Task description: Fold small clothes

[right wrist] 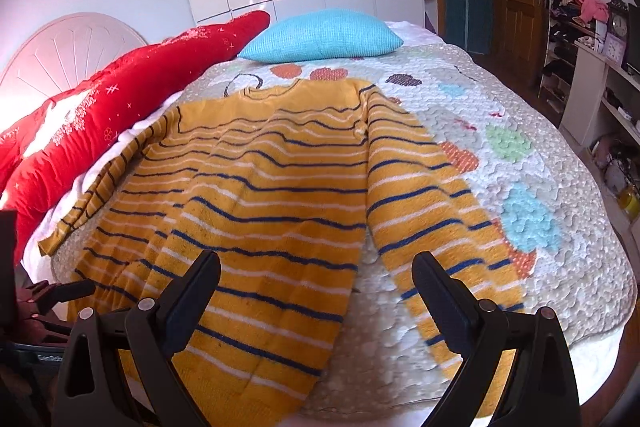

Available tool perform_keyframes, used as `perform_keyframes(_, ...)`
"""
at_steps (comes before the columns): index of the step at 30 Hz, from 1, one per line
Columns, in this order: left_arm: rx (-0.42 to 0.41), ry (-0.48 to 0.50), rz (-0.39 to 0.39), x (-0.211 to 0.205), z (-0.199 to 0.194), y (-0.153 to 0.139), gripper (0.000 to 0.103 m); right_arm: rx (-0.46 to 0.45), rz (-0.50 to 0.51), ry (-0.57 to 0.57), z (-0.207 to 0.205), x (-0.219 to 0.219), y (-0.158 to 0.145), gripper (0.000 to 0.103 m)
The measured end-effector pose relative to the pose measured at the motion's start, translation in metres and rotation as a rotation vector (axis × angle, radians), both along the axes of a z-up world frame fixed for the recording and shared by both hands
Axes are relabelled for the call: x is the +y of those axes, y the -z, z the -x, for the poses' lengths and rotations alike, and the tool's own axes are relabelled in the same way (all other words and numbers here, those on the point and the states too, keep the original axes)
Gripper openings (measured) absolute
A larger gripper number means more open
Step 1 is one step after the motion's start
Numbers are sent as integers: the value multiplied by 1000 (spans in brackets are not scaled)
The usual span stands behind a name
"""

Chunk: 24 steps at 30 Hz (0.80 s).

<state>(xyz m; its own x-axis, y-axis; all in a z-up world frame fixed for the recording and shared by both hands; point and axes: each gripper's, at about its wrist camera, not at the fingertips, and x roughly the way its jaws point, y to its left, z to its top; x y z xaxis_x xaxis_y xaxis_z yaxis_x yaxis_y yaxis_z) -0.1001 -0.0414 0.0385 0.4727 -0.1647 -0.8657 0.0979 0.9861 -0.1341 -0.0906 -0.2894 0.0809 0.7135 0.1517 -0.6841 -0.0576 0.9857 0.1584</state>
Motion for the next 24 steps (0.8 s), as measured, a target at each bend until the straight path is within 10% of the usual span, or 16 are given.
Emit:
perform_keyframes(8,-32,-50,-27,27,19,-20,103,90,205,117,-40,-85,-3,99)
perform_keyframes(20,-51,-63,-4,43,25,-18,103,285,-29,178,-73,-131,70,68)
perform_keyframes(22,-51,-66,-14,43,26,-17,103,287,-56,135,-72,-127,70,41)
perform_keyframes(23,-53,-69,-18,44,26,-18,103,296,-87,108,-72,-126,68,8)
perform_keyframes(24,-53,-75,-25,45,27,-18,103,308,-136,84,-72,-128,65,7)
